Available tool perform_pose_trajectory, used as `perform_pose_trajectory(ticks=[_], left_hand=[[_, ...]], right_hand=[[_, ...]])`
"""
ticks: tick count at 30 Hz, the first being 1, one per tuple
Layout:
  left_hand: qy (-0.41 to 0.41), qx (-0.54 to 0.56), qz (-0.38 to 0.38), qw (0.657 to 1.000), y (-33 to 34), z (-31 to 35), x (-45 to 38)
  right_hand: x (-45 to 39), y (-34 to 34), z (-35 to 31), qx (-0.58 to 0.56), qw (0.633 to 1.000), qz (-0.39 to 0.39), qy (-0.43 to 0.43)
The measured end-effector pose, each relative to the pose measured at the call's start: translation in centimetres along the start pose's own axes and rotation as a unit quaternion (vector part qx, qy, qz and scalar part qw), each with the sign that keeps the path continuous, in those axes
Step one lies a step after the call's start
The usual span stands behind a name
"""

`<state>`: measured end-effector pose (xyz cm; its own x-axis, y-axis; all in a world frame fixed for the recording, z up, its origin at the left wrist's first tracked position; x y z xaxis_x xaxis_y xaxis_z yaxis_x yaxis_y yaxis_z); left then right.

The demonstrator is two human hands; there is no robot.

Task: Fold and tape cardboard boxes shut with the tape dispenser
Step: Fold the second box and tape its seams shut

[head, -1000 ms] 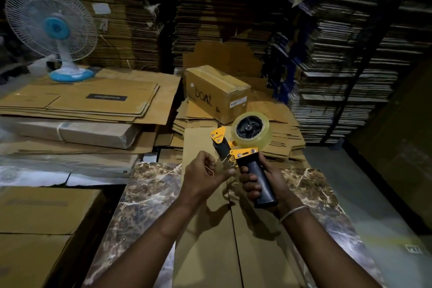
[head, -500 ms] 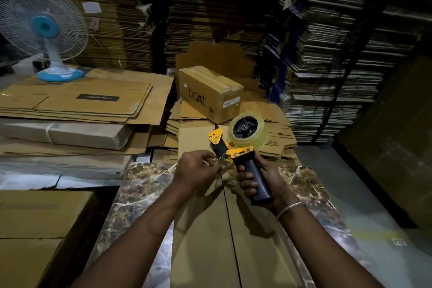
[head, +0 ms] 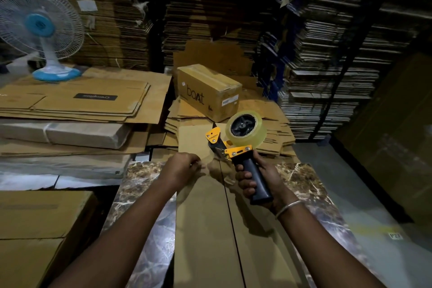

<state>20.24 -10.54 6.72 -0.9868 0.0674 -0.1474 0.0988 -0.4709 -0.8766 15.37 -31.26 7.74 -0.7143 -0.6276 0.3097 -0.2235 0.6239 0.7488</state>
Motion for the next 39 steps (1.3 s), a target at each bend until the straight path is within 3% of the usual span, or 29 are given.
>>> perform_pose_trajectory(ticks=[3, 5, 7, 10, 12, 19, 23, 26, 31, 39], left_hand=[[-0.018, 0.017, 0.022, 0.999, 0.3, -1.1, 0.0], [-0.061, 0.125, 0.001, 0.990, 0.6, -1.3, 0.0], [-0.128, 0.328, -0.049, 0.935, 0.9, -1.2, 0.0], [-0.247, 0.521, -0.155, 0.802, 0.9, -0.3, 0.5], [-0.296, 0.524, -0.234, 0.764, 0.7, 0.8, 1.3], [-0.342, 0.495, -0.390, 0.698, 2.0, 2.2, 2.0], [-0.357, 0.584, -0.414, 0.601, 2.8, 4.3, 2.1], [-0.336, 0.665, -0.390, 0.541, 3.0, 5.9, 1.6], [-0.368, 0.789, -0.239, 0.429, 3.4, 5.3, 0.4], [-0.376, 0.843, -0.166, 0.347, 3.6, 3.3, -1.4]], right_hand=[[0.2, 0.2, -0.4, 0.014, 1.000, 0.007, -0.002], [0.3, 0.4, -0.6, 0.031, 0.999, 0.021, -0.004], [0.3, 0.8, -0.6, 0.038, 0.999, 0.029, -0.005], [0.3, 1.4, -0.7, 0.049, 0.998, 0.036, -0.007], [0.1, 1.8, -0.7, 0.057, 0.998, 0.037, -0.007], [-0.6, 3.1, -1.1, 0.081, 0.995, 0.054, -0.017], [-1.0, 4.1, -1.3, 0.090, 0.994, 0.062, -0.029], [-1.3, 4.6, -1.4, 0.093, 0.993, 0.063, -0.041], [-1.6, 4.6, -1.4, 0.097, 0.991, 0.077, -0.043], [-2.4, 3.8, -1.9, 0.114, 0.988, 0.100, -0.042]])
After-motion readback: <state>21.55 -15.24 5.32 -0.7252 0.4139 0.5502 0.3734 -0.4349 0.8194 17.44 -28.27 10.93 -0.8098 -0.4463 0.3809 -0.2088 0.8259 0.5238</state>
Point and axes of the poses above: each hand's wrist, its own x-axis away from the middle knuckle, its own y-axis out of the palm, z = x × y, the point moved 6 cm from there along -x, towards the middle knuckle, and after that the axes turned 3 degrees about -y, right-handed, at the moved point
